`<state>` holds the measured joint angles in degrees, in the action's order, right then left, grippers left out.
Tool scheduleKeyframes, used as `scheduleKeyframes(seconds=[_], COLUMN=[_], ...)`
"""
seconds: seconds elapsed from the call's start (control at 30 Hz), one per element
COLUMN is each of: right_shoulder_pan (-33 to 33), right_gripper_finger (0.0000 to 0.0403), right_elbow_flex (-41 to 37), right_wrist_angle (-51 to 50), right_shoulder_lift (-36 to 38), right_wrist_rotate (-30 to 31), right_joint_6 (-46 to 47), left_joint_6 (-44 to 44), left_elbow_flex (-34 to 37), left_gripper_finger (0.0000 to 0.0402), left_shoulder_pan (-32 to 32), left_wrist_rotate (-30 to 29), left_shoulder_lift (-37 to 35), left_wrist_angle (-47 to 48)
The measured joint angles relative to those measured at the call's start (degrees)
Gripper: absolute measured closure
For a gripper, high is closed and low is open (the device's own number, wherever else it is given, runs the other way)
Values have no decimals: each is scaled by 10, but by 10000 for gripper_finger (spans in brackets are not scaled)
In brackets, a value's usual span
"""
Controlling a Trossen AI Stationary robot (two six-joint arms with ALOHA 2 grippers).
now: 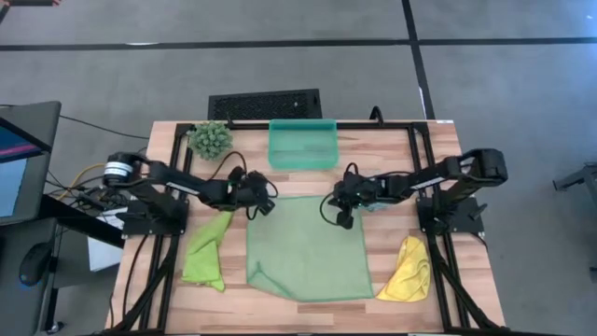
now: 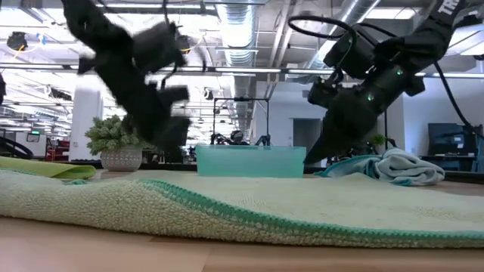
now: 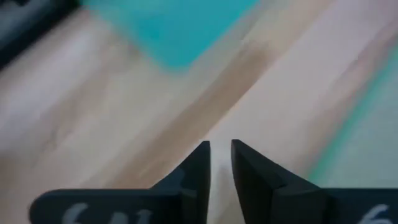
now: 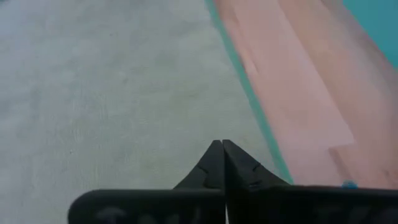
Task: Fold microfiber towels
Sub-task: Fold the green towel
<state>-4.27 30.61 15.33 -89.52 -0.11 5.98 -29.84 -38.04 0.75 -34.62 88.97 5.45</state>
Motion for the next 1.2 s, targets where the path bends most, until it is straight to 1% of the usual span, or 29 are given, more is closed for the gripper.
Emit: scheduleKeyframes(seconds=[0.1, 0.2, 0.27, 0.37, 0.4, 0.5, 0.6, 0.67, 0.73, 0.83, 0.97, 1.1, 1.2], right_shoulder_pan=[18, 40, 55, 73, 77, 86, 84, 84, 84, 84, 86, 94, 109], right_gripper_finger=[381, 380, 385, 393, 394, 392, 384, 383, 384, 391, 391, 387, 392], right_elbow_flex=[3, 13, 26, 51, 57, 82, 108, 113, 115, 114, 115, 114, 111], right_wrist_angle=[59, 72, 77, 90, 92, 92, 57, 52, 48, 17, -3, -6, -42], right_shoulder_lift=[-40, -80, -102, -140, -152, -183, -191, -193, -192, -182, -182, -180, -158], right_wrist_rotate=[1, 1, 7, 44, 58, 99, 113, 141, 156, 182, 217, 228, 266], right_joint_6=[8, 45, 49, 72, 83, 106, 123, 137, 149, 184, 222, 240, 236], left_joint_6=[14, 27, -1, -61, -78, -98, -104, -101, -88, -73, -70, -59, -58], left_elbow_flex=[-7, -9, -4, 12, 17, 28, 35, 38, 39, 38, 38, 37, 29], left_gripper_finger=[370, 387, 396, 400, 399, 397, 397, 396, 396, 396, 396, 396, 396], left_shoulder_pan=[-18, -30, -39, -62, -71, -89, -97, -94, -90, -84, -78, -96, -118], left_wrist_rotate=[13, 21, 42, 46, 40, -1, -70, -113, -134, -162, -218, -270, -299], left_shoulder_lift=[-9, -6, 6, 32, 42, 68, 85, 86, 86, 86, 89, 89, 89], left_wrist_angle=[15, 7, 10, 15, 14, 2, 8, 22, 24, 37, 61, 60, 64])
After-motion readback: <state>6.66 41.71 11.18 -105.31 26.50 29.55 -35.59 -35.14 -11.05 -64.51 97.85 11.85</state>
